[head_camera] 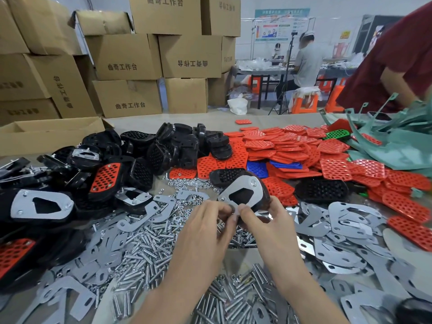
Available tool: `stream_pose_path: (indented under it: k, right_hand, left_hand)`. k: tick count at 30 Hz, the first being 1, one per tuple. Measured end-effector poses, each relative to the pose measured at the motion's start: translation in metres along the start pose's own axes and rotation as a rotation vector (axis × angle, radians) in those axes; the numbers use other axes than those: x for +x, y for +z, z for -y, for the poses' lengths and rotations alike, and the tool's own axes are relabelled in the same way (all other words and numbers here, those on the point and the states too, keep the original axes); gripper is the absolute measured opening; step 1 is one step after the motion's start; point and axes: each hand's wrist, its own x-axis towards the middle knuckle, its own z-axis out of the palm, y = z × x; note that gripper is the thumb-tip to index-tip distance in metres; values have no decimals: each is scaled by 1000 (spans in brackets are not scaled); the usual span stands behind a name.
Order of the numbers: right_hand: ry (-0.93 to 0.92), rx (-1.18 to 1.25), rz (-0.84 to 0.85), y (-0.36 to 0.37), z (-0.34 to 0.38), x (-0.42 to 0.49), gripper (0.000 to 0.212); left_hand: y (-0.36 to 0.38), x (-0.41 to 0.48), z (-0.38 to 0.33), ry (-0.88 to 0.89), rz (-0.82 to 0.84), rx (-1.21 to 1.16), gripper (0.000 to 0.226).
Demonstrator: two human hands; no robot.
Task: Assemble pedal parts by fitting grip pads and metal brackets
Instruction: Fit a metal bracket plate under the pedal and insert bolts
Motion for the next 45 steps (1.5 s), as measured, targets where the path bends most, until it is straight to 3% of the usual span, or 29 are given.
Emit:
stream_pose_path:
  k: [2, 5, 13, 17, 26, 29, 33, 36, 41, 45]
  right_hand:
    - [-12, -10, -3, 0, 0, -1, 14]
    - [-23, -32, -2, 0, 2, -2, 13]
    - [-19, -60, -1, -2, 1, -2, 19]
    - [-43, -51, 7, -2, 3, -3, 20]
    - [-100, 4, 60, 3, 6, -7, 26]
    - [-104, 6, 73, 3, 6, -8, 26]
    - [-106, 0, 58, 0, 9, -7, 26]
    - [-100, -29, 38, -2, 10, -4, 23]
    - [-85, -18, -3, -2, 8, -3, 21]
    - [-89, -13, 14, 1, 7, -6, 22]
  left_hand:
    - [0, 1, 2, -6, -14, 32, 34]
    - [0, 1, 2, 5, -13, 53, 39]
    - [2, 6, 5, 195, -64, 155, 23]
    - [0, 4, 4, -20, 0, -31, 20]
    - [0, 5, -5, -296, -4, -325, 16]
    - [0, 4, -3, -189, -28, -175, 13]
    - [-4, 3, 0, 177, -31, 126, 6]
    - [-5, 7, 3, 323, 42, 234, 18]
    - [-3, 5, -1, 139, 53, 26, 18]
    - [-3, 2, -2, -34, 1, -86, 40]
